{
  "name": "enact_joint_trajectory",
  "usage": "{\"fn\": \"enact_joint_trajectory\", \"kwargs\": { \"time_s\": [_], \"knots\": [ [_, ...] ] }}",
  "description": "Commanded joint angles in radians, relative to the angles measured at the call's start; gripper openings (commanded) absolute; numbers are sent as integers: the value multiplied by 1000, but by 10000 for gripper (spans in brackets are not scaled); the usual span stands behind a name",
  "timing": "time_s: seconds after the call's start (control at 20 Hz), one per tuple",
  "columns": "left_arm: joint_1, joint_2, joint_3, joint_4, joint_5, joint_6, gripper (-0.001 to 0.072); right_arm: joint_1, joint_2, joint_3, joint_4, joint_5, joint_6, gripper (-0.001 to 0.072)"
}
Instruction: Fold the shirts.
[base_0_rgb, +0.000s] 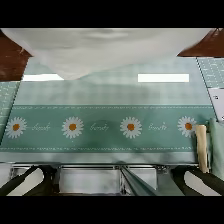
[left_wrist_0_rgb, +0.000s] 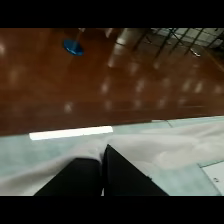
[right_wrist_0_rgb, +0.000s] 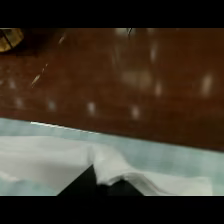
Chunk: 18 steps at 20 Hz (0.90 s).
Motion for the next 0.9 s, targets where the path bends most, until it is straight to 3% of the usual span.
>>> {"fn": "enact_joint_trajectory", "kwargs": {
  "time_s": [0.0, 0.2, 0.35, 0.5, 0.65, 0.85],
  "knots": [
    [2, 165, 147, 226, 8, -46, 18, 1, 165, 105, -135, 71, 5, 17],
    [-13, 357, 144, 467, -25, -92, 18, 1, 357, 8, -240, 121, 48, 17],
    [-135, 438, 144, 586, -21, -97, 18, 1, 461, -86, -342, 191, 110, 17],
    [-253, 444, 115, 725, -58, -159, 18, 1, 499, -189, -362, 237, 131, 17],
    [-264, 425, -15, 733, -75, -169, 17, 1, 499, -356, -283, 230, 139, 17],
    [-265, 314, -262, 732, -89, -184, 18, 1, 453, -630, -230, 66, 124, 17]
  ]
}}
